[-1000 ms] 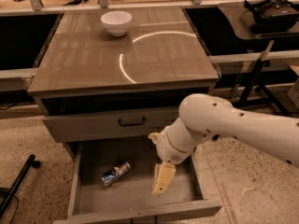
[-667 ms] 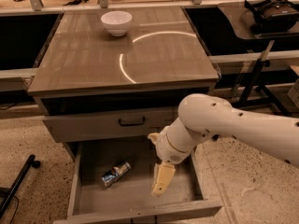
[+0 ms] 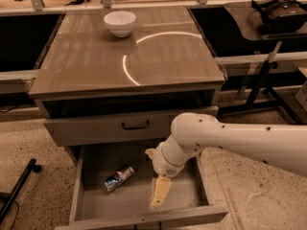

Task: Pick redbull can from middle drawer and place on counter

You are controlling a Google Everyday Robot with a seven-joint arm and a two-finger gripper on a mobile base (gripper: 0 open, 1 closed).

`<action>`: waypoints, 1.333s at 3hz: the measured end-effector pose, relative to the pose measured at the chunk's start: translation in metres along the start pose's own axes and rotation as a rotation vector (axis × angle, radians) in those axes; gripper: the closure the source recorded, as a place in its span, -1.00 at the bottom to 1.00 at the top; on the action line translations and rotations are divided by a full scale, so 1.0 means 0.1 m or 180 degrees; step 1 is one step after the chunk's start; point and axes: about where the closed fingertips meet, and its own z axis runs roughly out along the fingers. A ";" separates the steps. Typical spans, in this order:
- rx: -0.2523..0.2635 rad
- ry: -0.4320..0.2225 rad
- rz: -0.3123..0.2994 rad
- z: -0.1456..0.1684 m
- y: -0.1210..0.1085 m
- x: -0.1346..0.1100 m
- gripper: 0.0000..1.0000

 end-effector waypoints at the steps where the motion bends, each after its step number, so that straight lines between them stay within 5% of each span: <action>1: -0.0090 -0.0147 -0.0203 0.79 -0.15 0.11 -1.00; 2: -0.0090 -0.0147 -0.0203 0.79 -0.15 0.11 -1.00; 4: 0.0010 -0.0057 -0.0595 1.14 -0.43 0.07 -1.00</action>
Offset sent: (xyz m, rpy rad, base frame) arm 0.0238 0.0461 -0.1086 0.0862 -0.0260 0.1034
